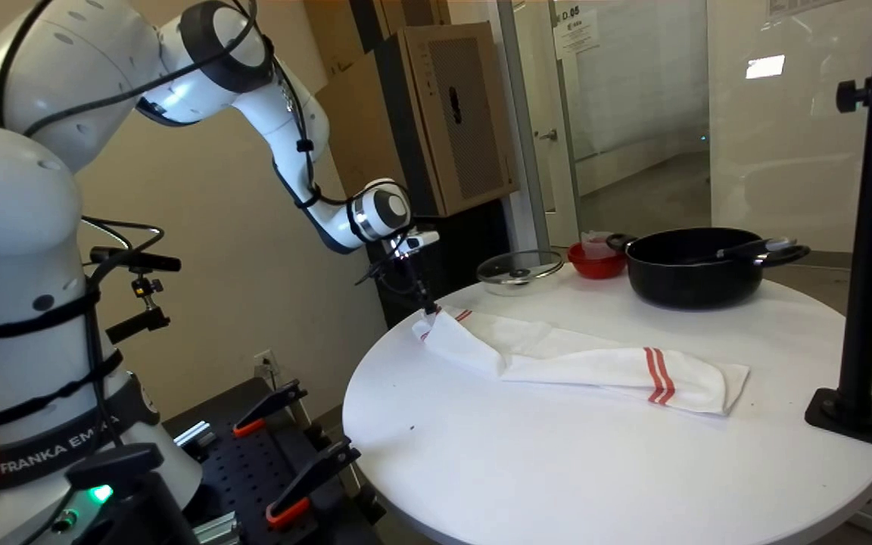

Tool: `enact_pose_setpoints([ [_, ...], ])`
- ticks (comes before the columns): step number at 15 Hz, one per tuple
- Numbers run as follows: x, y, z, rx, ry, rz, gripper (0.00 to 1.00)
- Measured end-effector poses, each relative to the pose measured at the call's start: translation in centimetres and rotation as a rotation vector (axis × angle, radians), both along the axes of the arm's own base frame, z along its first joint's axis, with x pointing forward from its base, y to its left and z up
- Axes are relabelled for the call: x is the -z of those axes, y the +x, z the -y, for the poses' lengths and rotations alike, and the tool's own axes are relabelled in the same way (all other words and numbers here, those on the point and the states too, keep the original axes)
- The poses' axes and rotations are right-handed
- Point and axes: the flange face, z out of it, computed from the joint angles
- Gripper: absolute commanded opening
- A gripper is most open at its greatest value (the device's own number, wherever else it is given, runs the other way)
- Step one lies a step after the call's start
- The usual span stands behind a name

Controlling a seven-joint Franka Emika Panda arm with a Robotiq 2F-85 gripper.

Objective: Fold the towel

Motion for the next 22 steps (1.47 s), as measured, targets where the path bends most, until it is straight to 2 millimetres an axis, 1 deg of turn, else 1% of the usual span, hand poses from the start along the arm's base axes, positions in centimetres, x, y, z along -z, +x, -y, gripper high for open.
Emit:
enact_pose_setpoints([
  [2,-0.5,-0.2,-2.0,0.013,0.06,0.028,0.0],
  [4,-1.9,0.4,-3.4,0.042,0.159,0.07,0.0],
  [5,-2.9,1.0,-3.8,0.057,0.207,0.097,0.0],
  [7,-4.8,2.3,-3.8,0.092,0.3,0.163,0.0],
  [9,-6.4,3.6,-3.3,0.13,0.387,0.237,0.0],
  [10,-6.9,4.2,-2.9,0.148,0.424,0.267,0.0],
  [11,-7.1,4.7,-2.3,0.165,0.448,0.289,0.25],
  [12,-7.1,5.1,-1.5,0.179,0.459,0.3,0.28],
  [14,-6.9,5.6,-0.1,0.2,0.461,0.303,0.4],
  [15,-6.8,5.8,0.6,0.207,0.461,0.302,0.48],
  [18,-6.5,6.2,2.3,0.216,0.458,0.299,0.69],
  [21,-6.0,6.2,3.6,0.215,0.451,0.293,0.9],
  [22,-5.7,6.1,4.0,0.214,0.446,0.288,0.99],
])
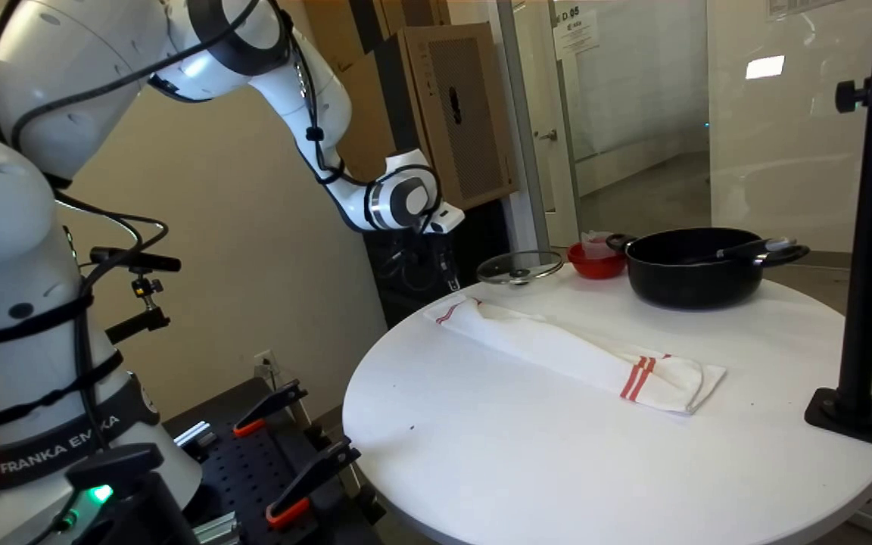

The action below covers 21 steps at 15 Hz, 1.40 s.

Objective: Fold the towel

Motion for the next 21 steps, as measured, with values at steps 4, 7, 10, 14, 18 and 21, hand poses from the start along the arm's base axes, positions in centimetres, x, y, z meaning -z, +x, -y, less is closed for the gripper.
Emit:
enact_pose_setpoints([
  [4,1.0,-0.6,1.9,0.025,-0.009,-0.063,1.0],
  [7,0.5,-0.3,4.7,0.099,-0.006,-0.147,1.0],
  [10,-1.0,1.1,8.8,0.214,0.013,-0.161,1.0],
  [14,-2.4,2.6,14.3,0.401,0.032,-0.151,1.0],
  [18,-2.9,3.4,18.7,0.61,0.036,-0.12,1.0],
  [21,-3.9,4.3,23.1,0.761,0.046,-0.077,1.0],
])
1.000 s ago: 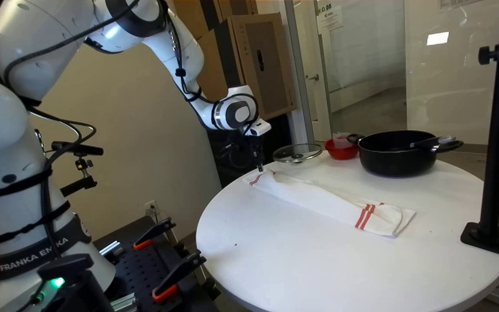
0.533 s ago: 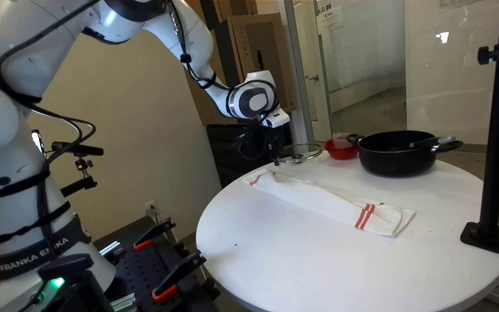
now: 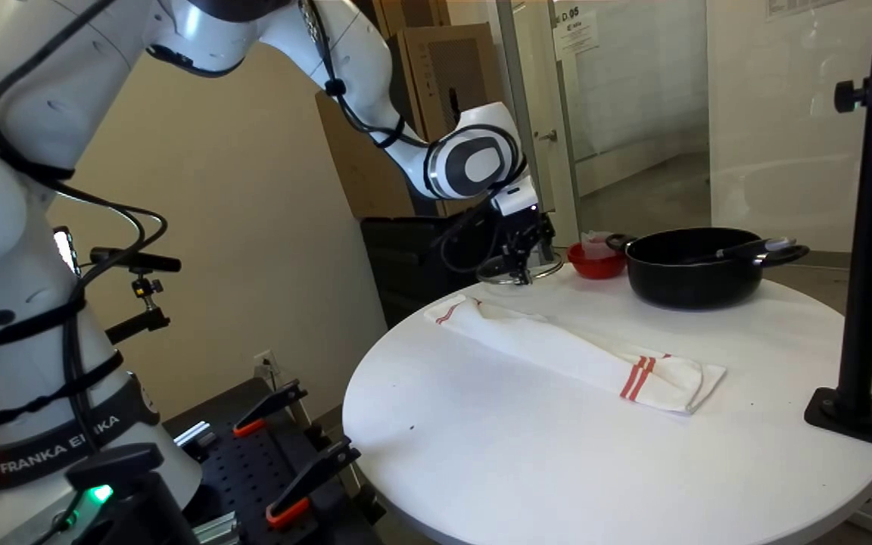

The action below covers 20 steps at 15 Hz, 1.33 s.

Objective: Fold the towel

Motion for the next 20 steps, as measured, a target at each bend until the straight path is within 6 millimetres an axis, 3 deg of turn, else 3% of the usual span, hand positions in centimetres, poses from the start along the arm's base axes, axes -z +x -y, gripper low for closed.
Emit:
enact_pose_setpoints([
  [6,-2.6,0.2,10.3,0.306,0.004,0.06,1.0],
  [10,-2.9,-0.8,16.6,0.477,0.06,0.044,1.0],
  [16,-2.8,-1.0,17.6,0.554,0.083,0.045,1.0],
  [20,-2.4,-0.8,21.8,0.752,0.106,0.083,1.0],
])
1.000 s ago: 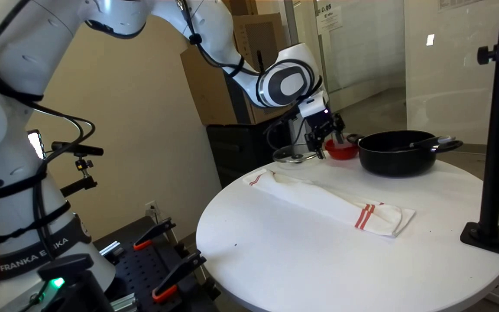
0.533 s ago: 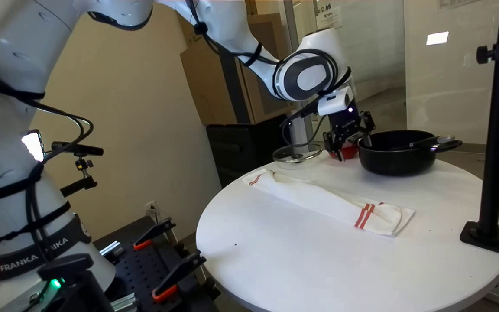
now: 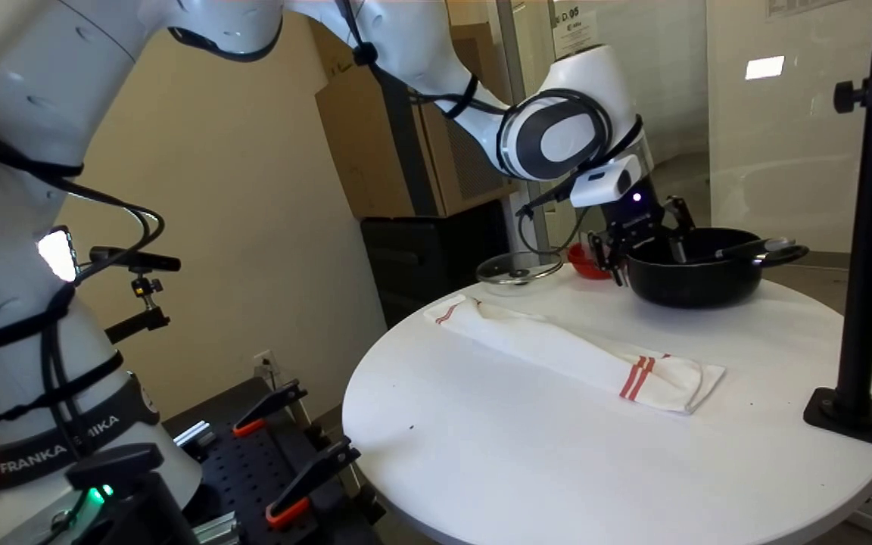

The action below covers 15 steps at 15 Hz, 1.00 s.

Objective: Fold the towel

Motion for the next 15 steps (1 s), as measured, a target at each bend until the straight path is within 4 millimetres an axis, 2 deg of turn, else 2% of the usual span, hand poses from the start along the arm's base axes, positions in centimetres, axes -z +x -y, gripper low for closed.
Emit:
enact_pose_setpoints([
  [5,2.9,-0.5,8.0,0.261,0.024,0.012,1.0],
  [7,4.3,-0.6,10.0,0.348,0.033,0.016,1.0],
  [9,5.1,-0.4,10.4,0.373,0.035,0.019,1.0],
  [15,5.6,-0.5,9.7,0.467,0.033,0.078,1.0],
])
